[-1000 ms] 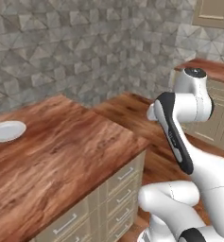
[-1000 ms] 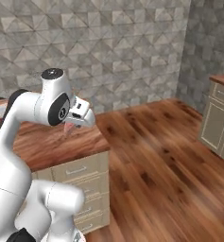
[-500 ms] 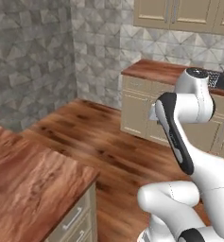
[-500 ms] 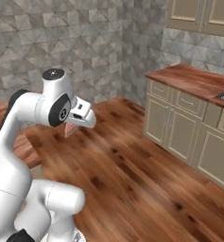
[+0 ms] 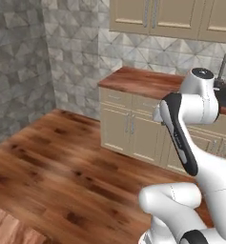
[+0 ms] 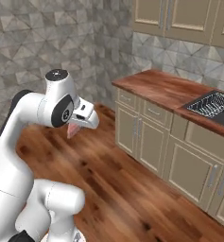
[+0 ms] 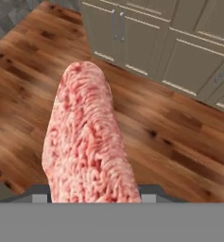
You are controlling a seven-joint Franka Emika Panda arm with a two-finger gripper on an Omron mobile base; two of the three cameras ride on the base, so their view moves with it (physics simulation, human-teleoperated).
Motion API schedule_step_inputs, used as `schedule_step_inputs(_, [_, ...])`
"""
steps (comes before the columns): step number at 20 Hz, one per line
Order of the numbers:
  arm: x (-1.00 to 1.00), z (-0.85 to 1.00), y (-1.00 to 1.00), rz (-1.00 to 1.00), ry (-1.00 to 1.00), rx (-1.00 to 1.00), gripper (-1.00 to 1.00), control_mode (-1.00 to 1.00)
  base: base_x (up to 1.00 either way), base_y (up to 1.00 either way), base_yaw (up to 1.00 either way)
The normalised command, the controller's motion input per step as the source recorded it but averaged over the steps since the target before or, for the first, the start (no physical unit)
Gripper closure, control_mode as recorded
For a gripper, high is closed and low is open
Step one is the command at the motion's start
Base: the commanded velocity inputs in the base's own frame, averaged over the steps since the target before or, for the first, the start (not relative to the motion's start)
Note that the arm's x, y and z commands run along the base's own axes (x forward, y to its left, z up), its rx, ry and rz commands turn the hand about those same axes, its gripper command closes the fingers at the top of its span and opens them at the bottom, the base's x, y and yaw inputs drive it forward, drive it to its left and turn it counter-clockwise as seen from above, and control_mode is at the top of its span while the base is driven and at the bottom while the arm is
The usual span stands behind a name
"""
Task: Take the steak from the fridge and place it on the digital scale on the counter by the fridge. Wait a few seconds for a reading, then move it to the plate on the dining counter.
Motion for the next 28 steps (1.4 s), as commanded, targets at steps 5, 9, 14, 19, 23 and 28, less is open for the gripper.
schedule_step_inputs(5, [0.0,0.0,0.0,0.0,0.0,0.0,1.0,1.0,0.88,-0.42,0.19])
schedule_step_inputs(9, [0.0,0.0,0.0,0.0,0.0,0.0,1.0,1.0,0.76,-0.23,0.5])
schedule_step_inputs(14, [0.0,0.0,0.0,0.0,0.0,0.0,1.0,1.0,0.78,-0.01,0.69])
schedule_step_inputs(19, [0.0,0.0,0.0,0.0,0.0,0.0,1.0,1.0,0.79,-0.07,0.8])
schedule_step_inputs(23, [0.0,0.0,0.0,0.0,0.0,0.0,1.0,1.0,0.85,-0.29,0.77])
schedule_step_inputs(28, [0.0,0.0,0.0,0.0,0.0,0.0,1.0,1.0,0.87,-0.43,0.72])
